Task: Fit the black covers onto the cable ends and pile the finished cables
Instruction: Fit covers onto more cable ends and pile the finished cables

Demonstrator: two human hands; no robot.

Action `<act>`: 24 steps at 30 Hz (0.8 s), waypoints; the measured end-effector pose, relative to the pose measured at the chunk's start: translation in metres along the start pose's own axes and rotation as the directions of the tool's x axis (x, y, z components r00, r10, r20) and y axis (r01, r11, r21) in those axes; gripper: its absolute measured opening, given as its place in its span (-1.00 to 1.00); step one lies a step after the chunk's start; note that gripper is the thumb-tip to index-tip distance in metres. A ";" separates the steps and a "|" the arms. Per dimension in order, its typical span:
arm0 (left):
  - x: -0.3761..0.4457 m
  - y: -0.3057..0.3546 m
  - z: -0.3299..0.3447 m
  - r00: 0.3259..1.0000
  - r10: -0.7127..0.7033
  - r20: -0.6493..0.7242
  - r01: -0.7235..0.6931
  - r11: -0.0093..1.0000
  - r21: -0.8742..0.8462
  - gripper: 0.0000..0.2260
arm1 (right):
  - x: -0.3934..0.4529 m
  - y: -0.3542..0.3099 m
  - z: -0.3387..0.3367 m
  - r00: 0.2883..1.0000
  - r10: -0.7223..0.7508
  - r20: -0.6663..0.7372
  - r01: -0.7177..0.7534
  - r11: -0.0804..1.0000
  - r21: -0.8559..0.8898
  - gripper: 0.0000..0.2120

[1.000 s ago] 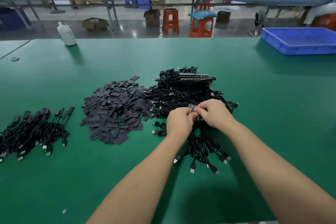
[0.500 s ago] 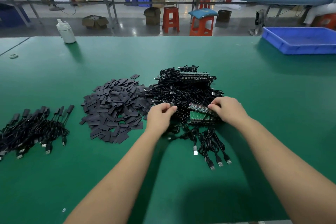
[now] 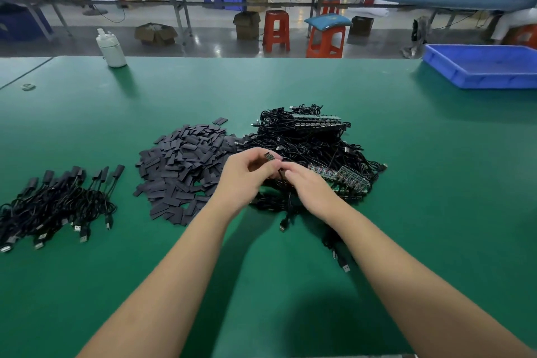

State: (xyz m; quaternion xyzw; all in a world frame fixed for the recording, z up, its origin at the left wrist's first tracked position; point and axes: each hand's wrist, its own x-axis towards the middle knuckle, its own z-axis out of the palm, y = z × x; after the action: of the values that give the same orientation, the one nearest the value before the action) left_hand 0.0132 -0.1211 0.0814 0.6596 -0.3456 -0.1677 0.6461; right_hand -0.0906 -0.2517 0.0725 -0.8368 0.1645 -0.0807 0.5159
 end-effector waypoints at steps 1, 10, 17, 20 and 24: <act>-0.002 0.004 -0.003 0.999 0.005 0.039 -0.005 1.000 -0.010 -0.90 | 0.001 -0.003 0.002 0.998 0.044 0.051 -0.052 0.985 0.167 -0.69; -0.014 -0.017 -0.041 0.971 -0.176 0.164 0.159 0.981 0.111 -0.95 | 0.002 0.005 0.018 0.995 0.075 0.069 -0.086 0.981 0.174 -0.73; -0.026 -0.047 -0.058 0.949 -0.291 0.121 0.274 0.952 0.138 -0.90 | 0.004 0.011 0.049 0.967 0.156 0.203 -0.167 0.985 0.042 -0.77; -0.030 -0.053 -0.063 0.932 -0.326 0.160 0.290 0.933 0.213 -0.91 | 0.004 0.016 0.064 0.967 0.150 0.204 -0.149 0.989 -0.018 -0.76; -0.034 -0.066 -0.071 0.944 -0.329 -0.006 0.297 0.845 0.445 -0.94 | 0.004 0.028 0.084 0.967 0.202 0.154 -0.198 0.979 -0.040 -0.75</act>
State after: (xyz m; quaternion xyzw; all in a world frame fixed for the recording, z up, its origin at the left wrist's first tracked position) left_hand 0.0527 -0.0506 0.0180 0.8292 -0.2849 -0.2117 0.4318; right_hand -0.0670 -0.1942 0.0095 -0.8258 0.2078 0.0398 0.5227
